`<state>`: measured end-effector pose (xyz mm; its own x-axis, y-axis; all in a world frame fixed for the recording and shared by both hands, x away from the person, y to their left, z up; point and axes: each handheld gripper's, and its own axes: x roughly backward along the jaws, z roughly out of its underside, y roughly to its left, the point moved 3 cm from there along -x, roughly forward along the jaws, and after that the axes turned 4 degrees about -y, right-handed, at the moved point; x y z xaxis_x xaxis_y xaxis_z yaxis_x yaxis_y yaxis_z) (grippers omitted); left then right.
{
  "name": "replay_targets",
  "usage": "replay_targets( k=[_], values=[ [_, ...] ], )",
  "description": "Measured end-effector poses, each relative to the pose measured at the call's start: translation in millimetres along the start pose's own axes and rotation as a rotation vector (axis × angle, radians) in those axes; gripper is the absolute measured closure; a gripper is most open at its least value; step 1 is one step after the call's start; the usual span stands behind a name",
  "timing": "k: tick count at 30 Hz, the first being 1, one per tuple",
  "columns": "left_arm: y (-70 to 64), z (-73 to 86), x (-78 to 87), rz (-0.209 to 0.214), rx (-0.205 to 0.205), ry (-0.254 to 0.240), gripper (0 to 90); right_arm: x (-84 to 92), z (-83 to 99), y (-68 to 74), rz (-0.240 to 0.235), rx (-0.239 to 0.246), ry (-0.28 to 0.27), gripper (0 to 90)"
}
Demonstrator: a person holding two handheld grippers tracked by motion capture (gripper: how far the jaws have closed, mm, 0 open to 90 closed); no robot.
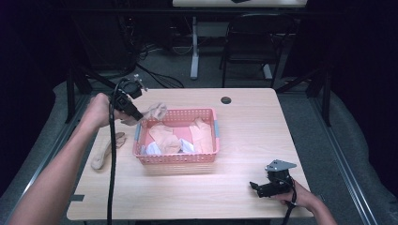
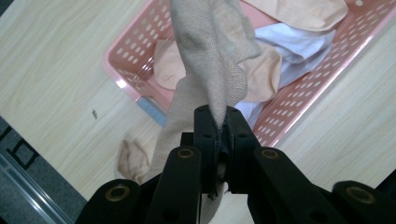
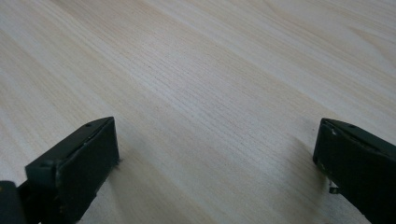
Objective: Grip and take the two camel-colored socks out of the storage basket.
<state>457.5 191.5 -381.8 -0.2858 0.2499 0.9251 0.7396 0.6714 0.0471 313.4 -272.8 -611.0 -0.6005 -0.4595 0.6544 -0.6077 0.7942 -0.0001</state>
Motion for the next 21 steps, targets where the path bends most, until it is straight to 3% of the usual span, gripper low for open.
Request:
replay_targets(
  k=[13, 17, 21],
  values=[
    [39.1, 43.5, 16.9, -0.059, 0.138, -0.044, 84.9, -0.1, 0.0, 0.0, 0.0, 0.0, -0.001, 0.0],
    [50.5, 58.0, 15.1, -0.098, 0.178, -0.048, 84.9, 0.3, -0.1, -0.1, -0.001, 0.003, 0.006, 0.0],
    [62.2, 72.8, 7.6, -0.11, 0.217, -0.042, 84.9, 0.7, -0.2, -0.4, 0.001, 0.007, 0.01, 0.0]
  ],
)
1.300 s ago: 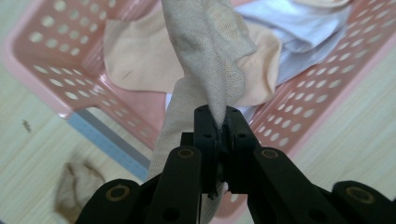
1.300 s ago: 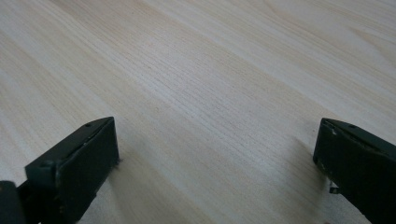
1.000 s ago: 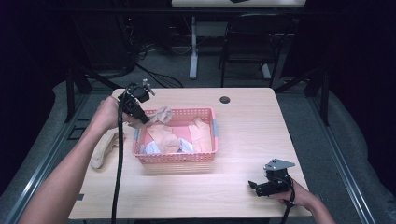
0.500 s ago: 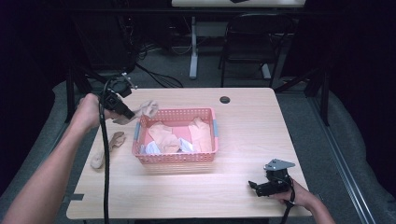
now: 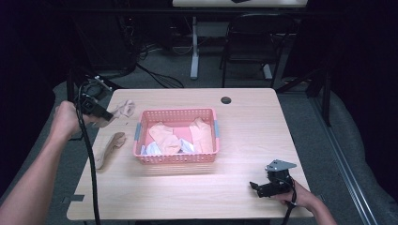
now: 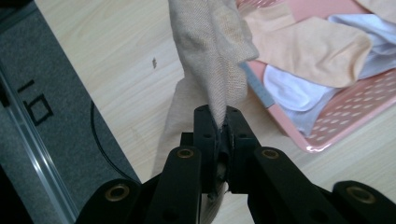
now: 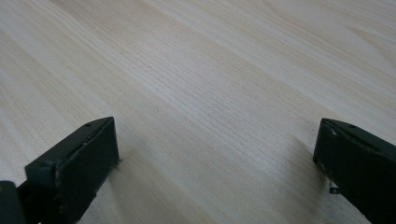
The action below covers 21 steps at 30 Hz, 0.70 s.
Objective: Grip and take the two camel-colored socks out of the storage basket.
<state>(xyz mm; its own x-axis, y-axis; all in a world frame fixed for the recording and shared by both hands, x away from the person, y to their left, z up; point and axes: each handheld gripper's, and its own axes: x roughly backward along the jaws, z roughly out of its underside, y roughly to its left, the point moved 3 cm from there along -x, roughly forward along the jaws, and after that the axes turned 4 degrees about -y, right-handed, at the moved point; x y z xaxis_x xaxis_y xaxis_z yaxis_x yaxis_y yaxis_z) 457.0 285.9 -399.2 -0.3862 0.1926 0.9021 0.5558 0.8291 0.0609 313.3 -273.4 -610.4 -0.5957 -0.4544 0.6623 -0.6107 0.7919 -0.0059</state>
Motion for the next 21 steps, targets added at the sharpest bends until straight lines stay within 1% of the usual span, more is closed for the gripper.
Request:
replay_targets(
  k=[2, 3, 6, 8, 11, 13, 15, 18, 20, 21],
  values=[
    [5.5, 6.2, -5.8, -0.011, 0.028, 0.007, 84.8, -0.1, 0.0, 0.0, 0.0, 0.0, -0.001, 0.0],
    [7.5, 10.0, -10.1, -0.011, 0.043, 0.006, 84.7, -0.2, 0.0, 0.1, 0.0, -0.001, -0.003, 0.0],
    [12.0, 18.7, -21.1, -0.018, 0.068, 0.019, 84.7, -0.2, 0.0, 0.1, -0.001, -0.002, -0.003, 0.0],
    [15.7, 25.7, -30.9, -0.022, 0.085, 0.032, 84.7, -0.2, 0.0, 0.1, -0.002, -0.002, -0.003, 0.0],
    [21.9, 38.2, -49.4, -0.022, 0.125, 0.041, 84.7, -0.3, 0.0, 0.2, -0.001, -0.004, -0.005, 0.0],
    [23.9, 45.9, -61.8, -0.01, 0.154, 0.048, 84.7, -0.2, 0.0, 0.1, -0.002, -0.002, -0.003, 0.0],
    [25.8, 52.0, -72.4, -0.007, 0.164, 0.059, 84.7, -0.2, 0.0, 0.1, -0.002, -0.002, -0.004, 0.0],
    [27.0, 62.4, -90.1, -0.004, 0.193, 0.057, 84.4, -0.2, 0.0, 0.1, -0.002, -0.002, -0.003, 0.0],
    [28.2, 68.1, -100.2, 0.009, 0.206, 0.062, 83.8, -0.2, 0.0, 0.0, -0.002, -0.001, -0.003, 0.0],
    [28.6, 70.5, -104.8, 0.012, 0.221, 0.057, 83.4, -0.2, 0.0, 0.1, -0.002, -0.002, -0.003, 0.0]
  ],
)
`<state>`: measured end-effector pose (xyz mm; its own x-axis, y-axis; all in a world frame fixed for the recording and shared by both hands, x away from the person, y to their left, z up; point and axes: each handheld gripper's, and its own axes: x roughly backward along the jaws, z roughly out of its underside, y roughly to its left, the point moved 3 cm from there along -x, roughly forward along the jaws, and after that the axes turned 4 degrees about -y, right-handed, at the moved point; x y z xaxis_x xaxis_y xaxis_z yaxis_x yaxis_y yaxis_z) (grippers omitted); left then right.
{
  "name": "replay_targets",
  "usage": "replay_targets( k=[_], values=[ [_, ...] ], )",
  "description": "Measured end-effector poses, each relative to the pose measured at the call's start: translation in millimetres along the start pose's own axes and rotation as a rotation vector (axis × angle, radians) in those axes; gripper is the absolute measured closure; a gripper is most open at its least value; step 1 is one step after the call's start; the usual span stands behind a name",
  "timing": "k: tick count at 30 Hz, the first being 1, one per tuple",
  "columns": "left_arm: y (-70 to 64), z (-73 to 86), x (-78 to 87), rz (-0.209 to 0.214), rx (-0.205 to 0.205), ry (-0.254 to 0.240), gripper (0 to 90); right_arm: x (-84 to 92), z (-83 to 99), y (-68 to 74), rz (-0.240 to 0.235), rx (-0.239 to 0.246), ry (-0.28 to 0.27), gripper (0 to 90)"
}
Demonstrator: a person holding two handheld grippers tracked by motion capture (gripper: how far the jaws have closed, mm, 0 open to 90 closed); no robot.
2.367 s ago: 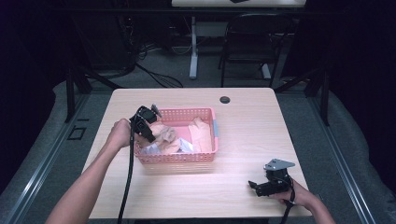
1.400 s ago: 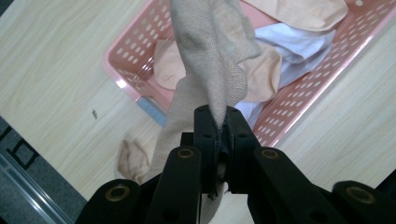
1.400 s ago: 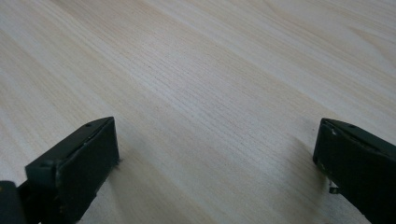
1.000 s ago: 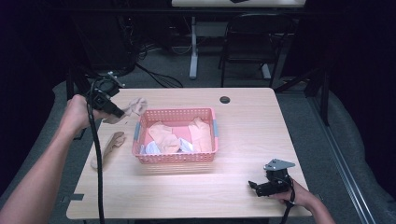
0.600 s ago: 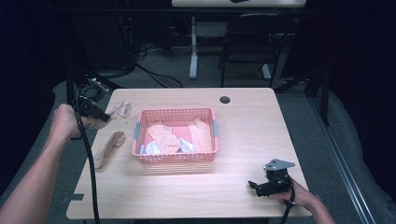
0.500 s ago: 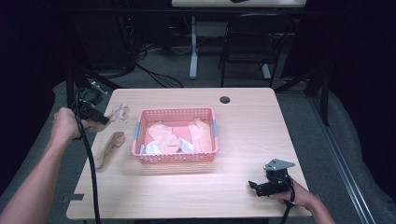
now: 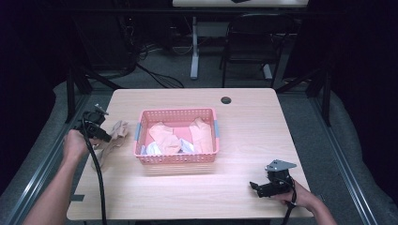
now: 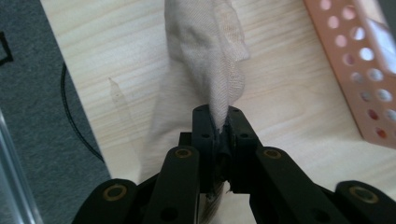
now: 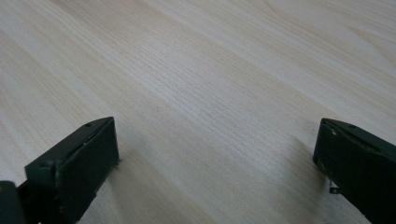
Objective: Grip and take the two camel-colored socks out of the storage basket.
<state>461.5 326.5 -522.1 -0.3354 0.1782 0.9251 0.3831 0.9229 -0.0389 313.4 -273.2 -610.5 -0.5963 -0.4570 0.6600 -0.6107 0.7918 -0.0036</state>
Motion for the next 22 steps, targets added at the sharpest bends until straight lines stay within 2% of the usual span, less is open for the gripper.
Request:
replay_targets(
  k=[5, 6, 8, 12, 16, 18, 22],
  values=[
    [1.0, 9.7, -19.8, 0.019, 0.049, -0.011, 77.4, -0.2, 0.0, 0.2, 0.0, -0.002, -0.003, 0.0],
    [1.0, 10.8, -20.8, 0.02, 0.052, -0.014, 74.5, 0.0, 0.0, 0.0, 0.0, 0.0, 0.0, 0.0],
    [0.3, 13.6, -23.6, 0.035, 0.062, -0.025, 74.4, 0.0, 0.0, 0.0, 0.0, 0.0, 0.0, 0.0],
    [-0.4, 16.3, -24.7, 0.031, 0.071, -0.045, 68.0, -0.2, 0.0, 0.2, 0.0, -0.003, -0.003, 0.0],
    [-4.3, 17.9, -16.8, -0.016, 0.08, -0.073, 40.5, 0.0, 0.0, 0.0, 0.0, 0.0, 0.0, 0.0],
    [-8.6, 20.1, -10.4, -0.015, 0.077, -0.097, 27.6, 0.0, 0.0, 0.0, 0.0, 0.0, 0.0, 0.0],
    [-19.7, 28.4, 3.0, -0.006, 0.053, -0.135, 14.7, -0.2, 0.0, 0.1, 0.0, -0.002, -0.003, 0.0]
  ],
)
